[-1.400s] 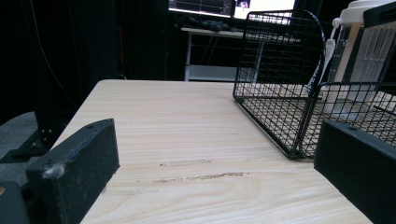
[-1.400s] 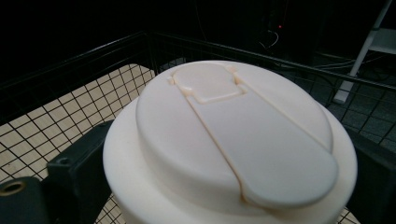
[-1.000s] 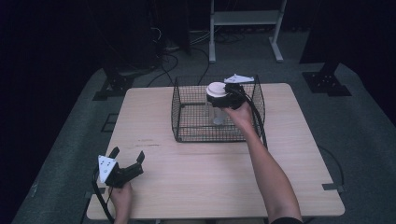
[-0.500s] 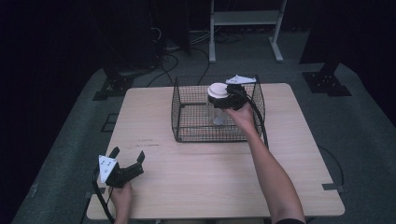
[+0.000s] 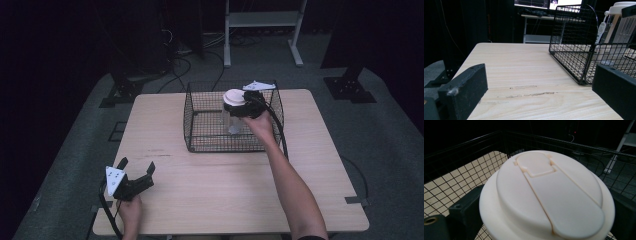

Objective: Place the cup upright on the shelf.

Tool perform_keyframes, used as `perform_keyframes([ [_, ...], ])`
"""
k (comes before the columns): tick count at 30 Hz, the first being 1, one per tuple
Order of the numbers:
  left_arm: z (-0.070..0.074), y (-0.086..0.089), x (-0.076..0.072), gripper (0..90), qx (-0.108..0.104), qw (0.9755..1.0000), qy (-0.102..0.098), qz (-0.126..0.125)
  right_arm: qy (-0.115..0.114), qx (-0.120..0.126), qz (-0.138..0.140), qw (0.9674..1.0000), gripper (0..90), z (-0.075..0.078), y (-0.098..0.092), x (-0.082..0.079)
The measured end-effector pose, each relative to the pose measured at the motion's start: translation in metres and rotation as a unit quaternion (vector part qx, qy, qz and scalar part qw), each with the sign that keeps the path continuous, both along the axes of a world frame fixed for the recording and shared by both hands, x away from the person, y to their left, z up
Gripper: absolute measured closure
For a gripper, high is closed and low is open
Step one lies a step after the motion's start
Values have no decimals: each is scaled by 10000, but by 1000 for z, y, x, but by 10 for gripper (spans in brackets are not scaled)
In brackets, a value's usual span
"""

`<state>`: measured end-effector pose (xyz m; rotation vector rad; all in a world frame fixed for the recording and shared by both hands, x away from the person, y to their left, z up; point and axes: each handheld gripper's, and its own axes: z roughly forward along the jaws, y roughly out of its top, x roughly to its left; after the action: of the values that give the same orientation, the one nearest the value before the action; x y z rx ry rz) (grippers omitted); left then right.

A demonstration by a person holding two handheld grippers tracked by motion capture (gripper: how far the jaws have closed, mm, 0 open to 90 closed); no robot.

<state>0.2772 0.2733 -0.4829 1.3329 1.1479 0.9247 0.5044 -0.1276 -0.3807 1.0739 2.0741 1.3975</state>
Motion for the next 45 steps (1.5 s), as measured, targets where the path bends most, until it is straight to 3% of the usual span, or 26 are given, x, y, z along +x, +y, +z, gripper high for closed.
perform_keyframes([
  [29, 0, 0, 0, 0, 27, 10000, -7, 1, -12, -205, 95, 9997, 38, 2, 1, -4],
  [45, 0, -1, -1, 0, 39, 10000, -21, 2, -140, -58, 30, 9999, 0, 11, -5, -9],
])
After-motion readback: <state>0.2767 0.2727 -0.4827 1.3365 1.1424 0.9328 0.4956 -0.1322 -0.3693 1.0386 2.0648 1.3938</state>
